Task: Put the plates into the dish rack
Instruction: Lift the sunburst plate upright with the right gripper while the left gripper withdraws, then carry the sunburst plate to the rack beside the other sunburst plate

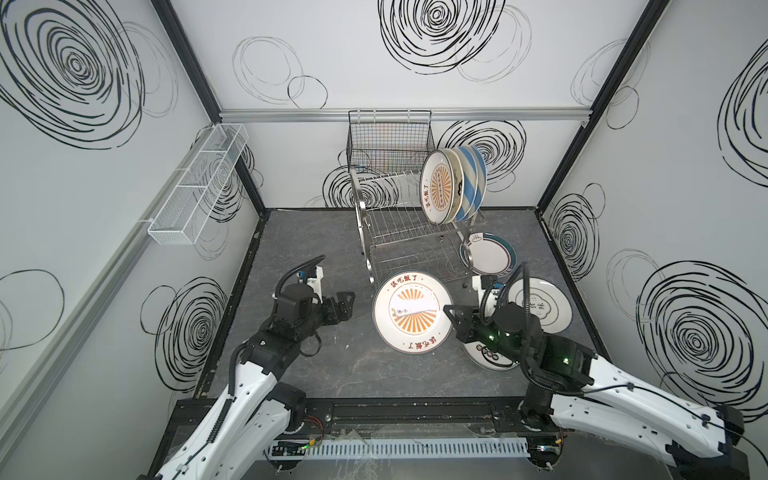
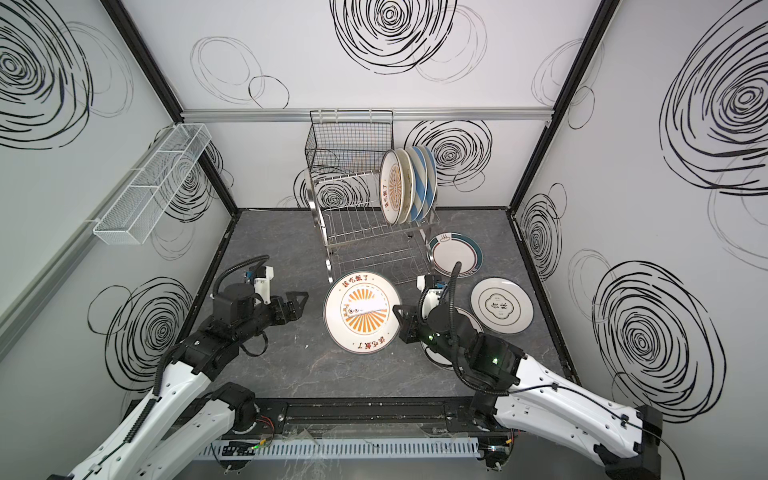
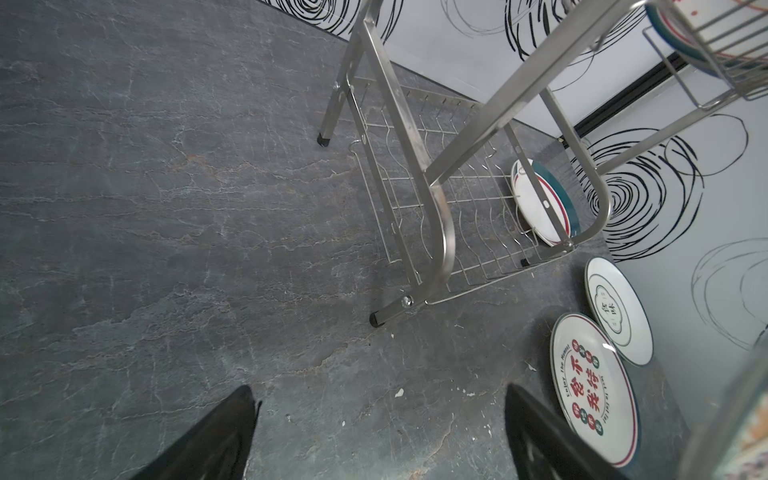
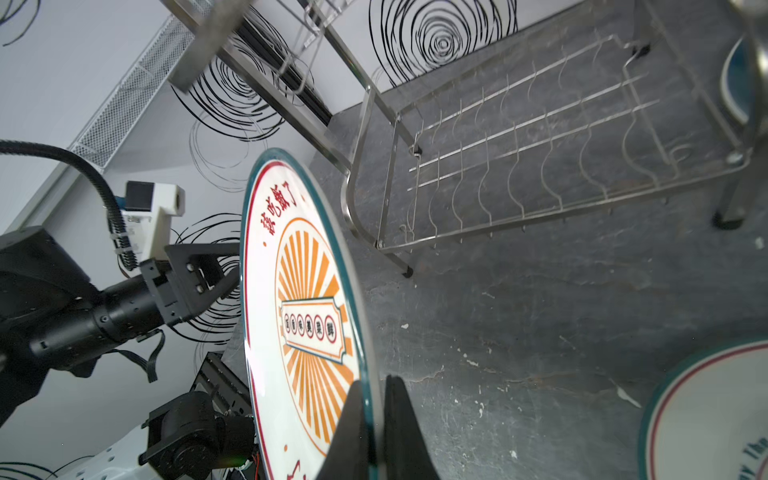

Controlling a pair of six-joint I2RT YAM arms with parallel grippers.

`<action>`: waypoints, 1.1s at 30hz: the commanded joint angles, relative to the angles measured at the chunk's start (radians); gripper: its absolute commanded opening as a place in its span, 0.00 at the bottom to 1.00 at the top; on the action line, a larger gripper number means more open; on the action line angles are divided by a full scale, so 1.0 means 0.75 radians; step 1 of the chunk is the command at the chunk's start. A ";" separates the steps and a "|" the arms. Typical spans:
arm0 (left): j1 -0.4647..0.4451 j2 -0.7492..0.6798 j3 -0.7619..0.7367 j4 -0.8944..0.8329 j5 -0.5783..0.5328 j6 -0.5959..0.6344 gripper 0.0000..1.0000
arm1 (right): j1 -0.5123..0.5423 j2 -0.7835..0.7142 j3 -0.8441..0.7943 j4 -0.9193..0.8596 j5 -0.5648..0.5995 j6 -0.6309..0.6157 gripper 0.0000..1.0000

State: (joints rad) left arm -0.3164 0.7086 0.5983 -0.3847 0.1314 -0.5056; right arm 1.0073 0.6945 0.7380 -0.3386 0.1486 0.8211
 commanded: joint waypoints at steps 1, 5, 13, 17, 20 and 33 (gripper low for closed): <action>0.013 0.016 -0.021 0.089 0.076 0.050 0.96 | -0.003 0.005 0.176 -0.192 0.142 -0.093 0.00; 0.027 0.023 -0.035 0.114 0.109 0.052 0.96 | -0.003 0.083 0.406 -0.282 0.194 -0.187 0.00; 0.040 0.025 -0.045 0.135 0.139 0.053 0.96 | -0.123 0.339 0.895 -0.440 0.293 -0.436 0.00; 0.044 0.026 -0.049 0.143 0.160 0.052 0.96 | -0.247 0.512 1.139 -0.448 0.287 -0.542 0.00; 0.046 0.037 -0.046 0.143 0.174 0.056 0.96 | -0.293 0.660 1.329 -0.442 0.321 -0.619 0.00; 0.035 0.046 -0.047 0.144 0.192 0.060 0.96 | -0.254 1.009 1.615 -0.099 0.909 -0.905 0.00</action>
State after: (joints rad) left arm -0.2916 0.7406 0.5682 -0.3157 0.2626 -0.4820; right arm 0.8005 1.4540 1.9190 -0.5598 0.6678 0.2073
